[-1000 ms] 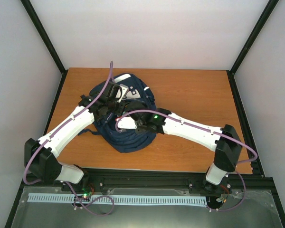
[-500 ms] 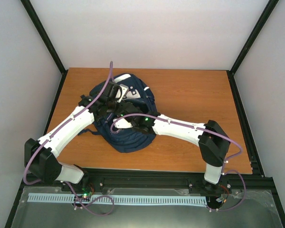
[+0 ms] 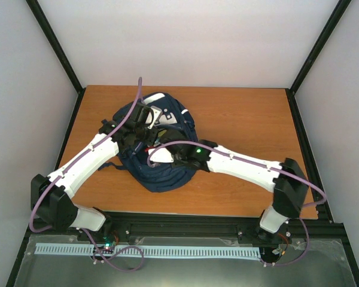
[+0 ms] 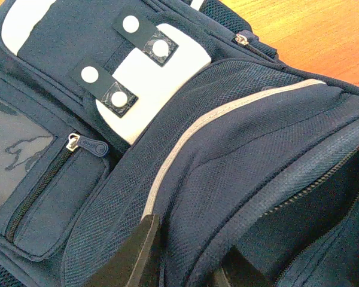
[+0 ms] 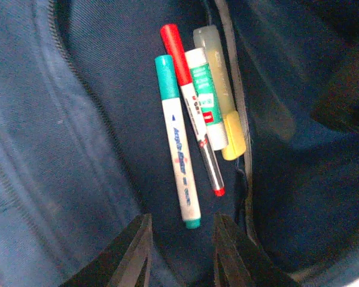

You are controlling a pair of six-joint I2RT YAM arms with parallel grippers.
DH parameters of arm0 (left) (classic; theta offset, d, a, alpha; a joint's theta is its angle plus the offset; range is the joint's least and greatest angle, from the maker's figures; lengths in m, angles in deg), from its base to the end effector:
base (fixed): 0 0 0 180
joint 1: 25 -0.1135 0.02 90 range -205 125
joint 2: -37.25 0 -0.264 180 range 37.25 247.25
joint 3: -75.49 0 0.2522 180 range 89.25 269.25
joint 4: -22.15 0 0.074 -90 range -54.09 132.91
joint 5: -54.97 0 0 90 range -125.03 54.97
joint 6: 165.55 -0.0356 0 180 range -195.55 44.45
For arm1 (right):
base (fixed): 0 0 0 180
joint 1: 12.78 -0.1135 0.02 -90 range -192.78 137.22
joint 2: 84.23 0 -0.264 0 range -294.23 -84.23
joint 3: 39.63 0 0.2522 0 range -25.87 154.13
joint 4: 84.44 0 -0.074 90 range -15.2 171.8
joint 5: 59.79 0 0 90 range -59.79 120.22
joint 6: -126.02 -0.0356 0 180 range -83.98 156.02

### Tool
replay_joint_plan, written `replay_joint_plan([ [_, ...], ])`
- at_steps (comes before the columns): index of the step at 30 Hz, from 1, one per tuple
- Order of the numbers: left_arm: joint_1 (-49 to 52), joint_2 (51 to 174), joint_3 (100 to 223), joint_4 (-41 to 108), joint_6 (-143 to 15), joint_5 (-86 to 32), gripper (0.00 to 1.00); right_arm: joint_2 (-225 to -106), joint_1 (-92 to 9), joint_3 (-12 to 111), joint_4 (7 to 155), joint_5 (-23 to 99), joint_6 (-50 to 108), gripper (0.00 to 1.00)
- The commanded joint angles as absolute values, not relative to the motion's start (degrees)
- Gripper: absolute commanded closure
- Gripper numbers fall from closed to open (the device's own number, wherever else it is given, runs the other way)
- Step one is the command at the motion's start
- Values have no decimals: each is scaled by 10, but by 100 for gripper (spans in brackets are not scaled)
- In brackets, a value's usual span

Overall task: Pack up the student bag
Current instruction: Place the stationery in the student bag.

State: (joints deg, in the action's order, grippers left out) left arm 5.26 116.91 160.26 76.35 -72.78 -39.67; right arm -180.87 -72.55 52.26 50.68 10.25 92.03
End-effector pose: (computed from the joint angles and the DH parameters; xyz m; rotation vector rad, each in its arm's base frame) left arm 0.2567 -0.1464 0.3129 0.5417 2.3693 -0.1633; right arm 0.1975 0.3148 0.2730 -1.9505 1.4073 -0.3932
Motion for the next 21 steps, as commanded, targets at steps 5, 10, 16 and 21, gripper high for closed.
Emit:
replay_joint_plan([
  [5,46,1166,1633,746,-720,-393,84,-1681,-728,420,452,176,820,71],
  [10,46,1169,1633,746,-720,-396,84,-1605,-708,318,462,174,793,69],
  [16,46,1175,1634,748,-719,-394,83,-1527,-590,245,454,241,739,61],
  [21,46,1183,1634,747,-718,-385,83,-1502,-467,222,455,309,693,51],
])
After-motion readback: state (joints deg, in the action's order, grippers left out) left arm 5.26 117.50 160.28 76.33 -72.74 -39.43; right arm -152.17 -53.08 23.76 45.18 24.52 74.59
